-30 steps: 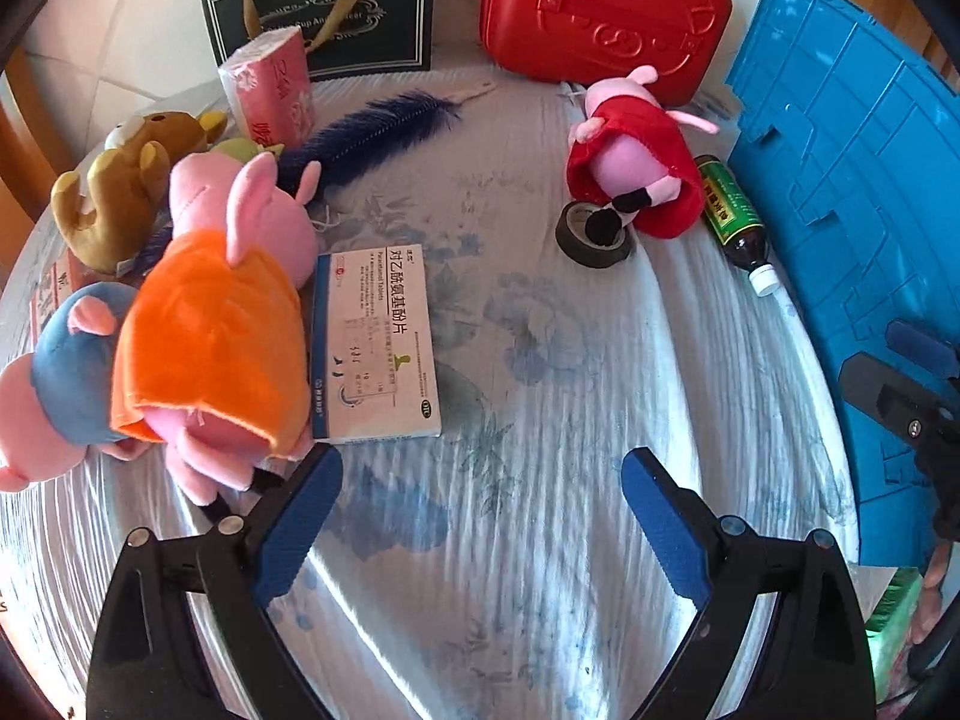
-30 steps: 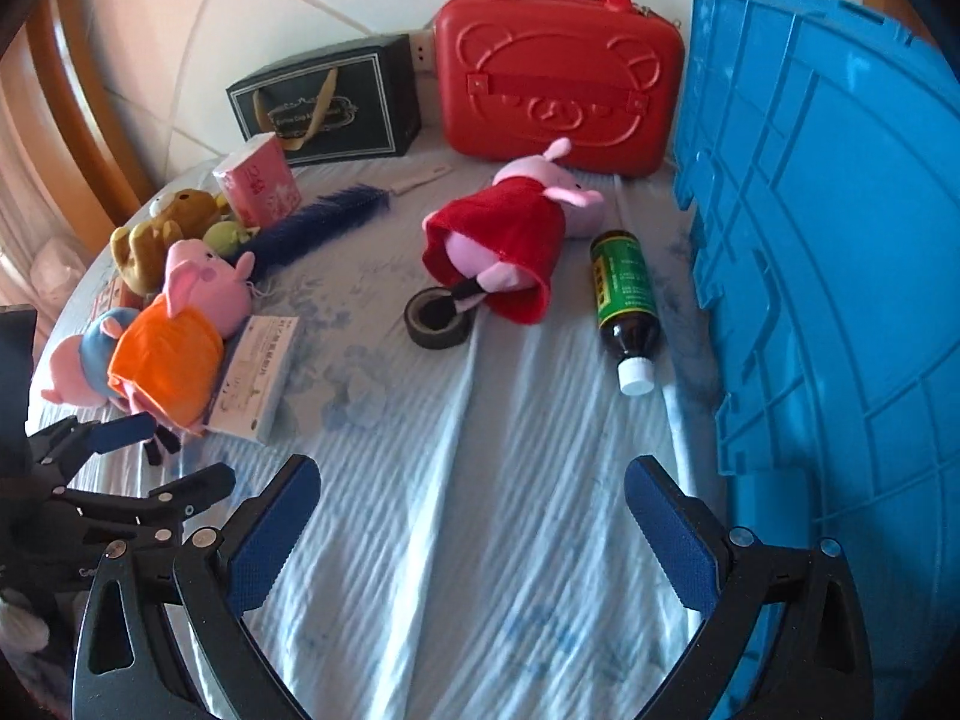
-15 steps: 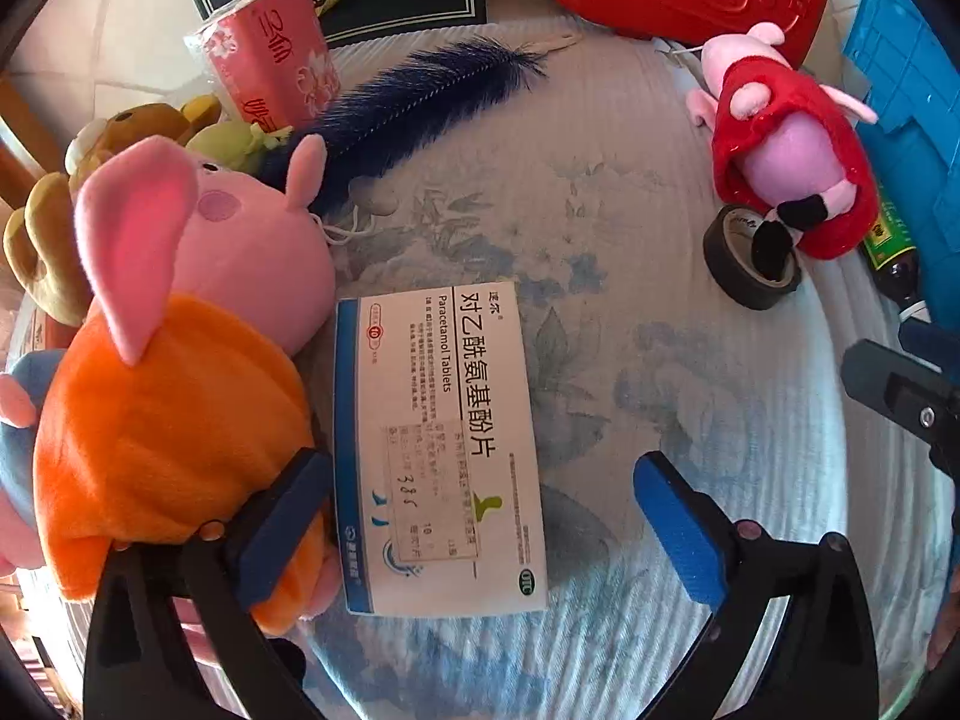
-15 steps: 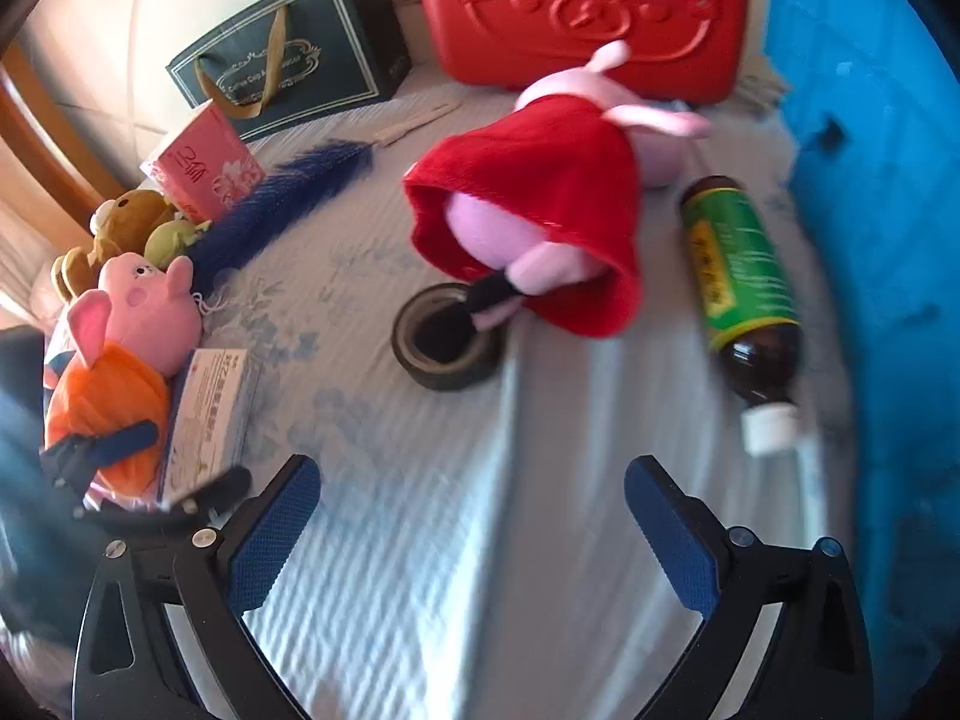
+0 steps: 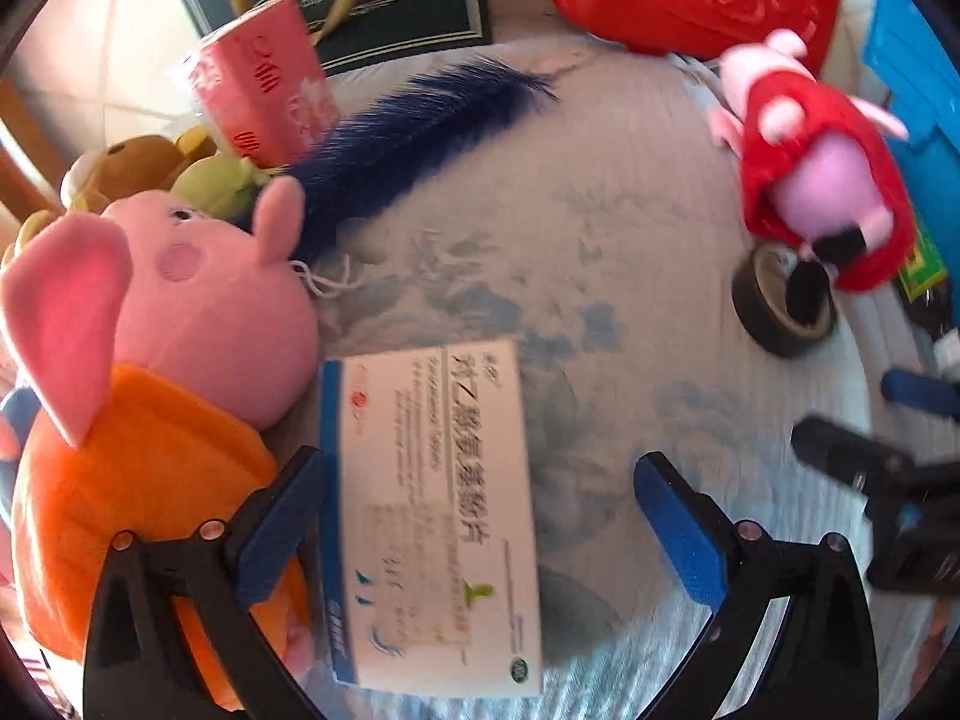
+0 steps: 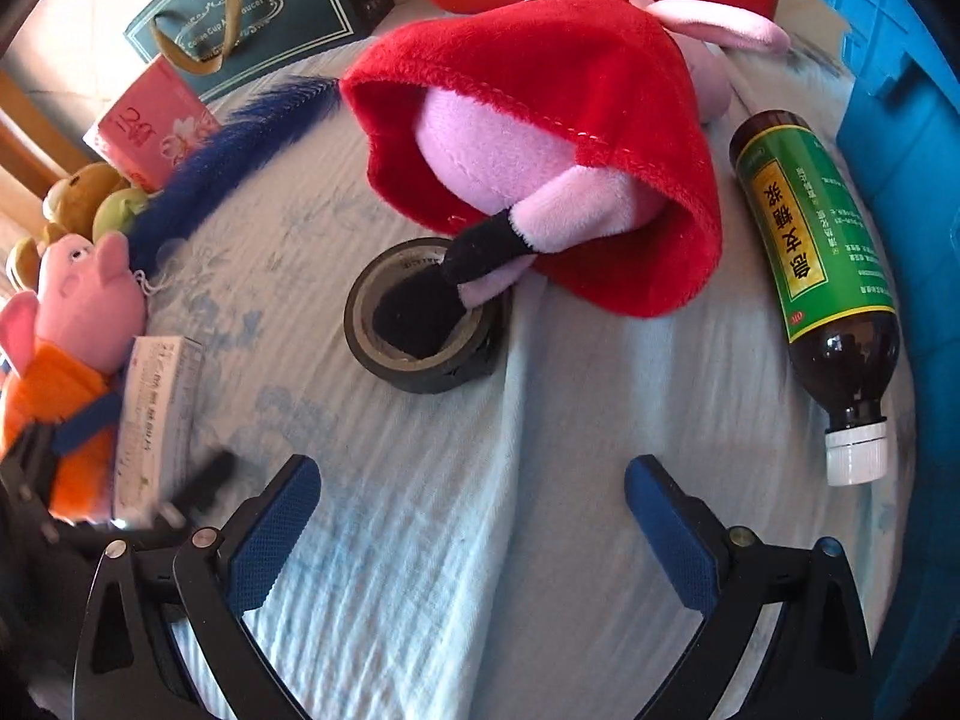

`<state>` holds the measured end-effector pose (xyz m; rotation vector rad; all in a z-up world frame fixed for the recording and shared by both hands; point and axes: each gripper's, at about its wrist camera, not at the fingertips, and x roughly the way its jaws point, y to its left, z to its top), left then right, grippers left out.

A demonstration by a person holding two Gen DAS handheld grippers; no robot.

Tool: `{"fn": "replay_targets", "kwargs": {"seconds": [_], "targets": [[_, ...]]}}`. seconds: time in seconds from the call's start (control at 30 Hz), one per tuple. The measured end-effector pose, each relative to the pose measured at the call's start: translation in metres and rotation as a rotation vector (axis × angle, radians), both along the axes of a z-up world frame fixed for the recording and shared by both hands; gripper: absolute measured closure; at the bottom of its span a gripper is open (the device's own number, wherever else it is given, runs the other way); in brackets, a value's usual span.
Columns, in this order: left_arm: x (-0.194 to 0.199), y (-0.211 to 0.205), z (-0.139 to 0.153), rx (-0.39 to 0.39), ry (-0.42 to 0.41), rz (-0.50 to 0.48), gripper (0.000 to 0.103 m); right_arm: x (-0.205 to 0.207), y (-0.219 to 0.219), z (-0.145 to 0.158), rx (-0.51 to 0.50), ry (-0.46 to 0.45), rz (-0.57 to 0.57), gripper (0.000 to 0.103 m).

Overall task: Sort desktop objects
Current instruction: 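Grasp the black tape roll with the right tool and lift it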

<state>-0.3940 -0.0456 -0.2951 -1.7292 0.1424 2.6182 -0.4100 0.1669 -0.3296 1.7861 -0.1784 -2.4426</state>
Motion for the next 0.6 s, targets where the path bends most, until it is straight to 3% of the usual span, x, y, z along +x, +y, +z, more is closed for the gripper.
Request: {"fn": "replay_targets", "kwargs": {"seconds": [0.07,0.2,0.27,0.33,0.43,0.5,0.57,0.6], "targets": [[-0.004,0.002,0.001,0.004,-0.024,0.019,0.001,0.003,-0.004,0.0,0.035,0.014,0.004,0.0],[0.0,0.014,0.009,0.083,-0.017,-0.046,0.001,0.007,0.019,0.006,-0.069,-0.01,-0.039,0.003],[-0.002,0.015,0.007,0.052,-0.016,-0.071,0.001,0.009,0.032,0.015,-0.074,0.002,-0.075,0.024],[-0.006,0.011,0.006,0.026,0.006,-0.059,0.001,0.011,0.029,0.029,-0.062,0.052,-0.053,0.024],[-0.019,0.0,0.007,0.061,0.014,-0.023,0.001,0.007,0.012,0.043,-0.046,0.113,0.008,0.025],[-0.025,-0.003,0.007,0.06,-0.004,-0.026,0.002,0.002,-0.003,0.043,0.021,0.128,0.04,0.027],[-0.021,-0.002,0.008,0.075,-0.007,-0.063,0.002,-0.01,-0.01,0.04,0.039,0.121,0.05,0.049],[-0.017,-0.003,0.009,0.095,-0.012,-0.081,0.002,-0.017,-0.009,0.038,0.041,0.11,0.047,0.049]]}}
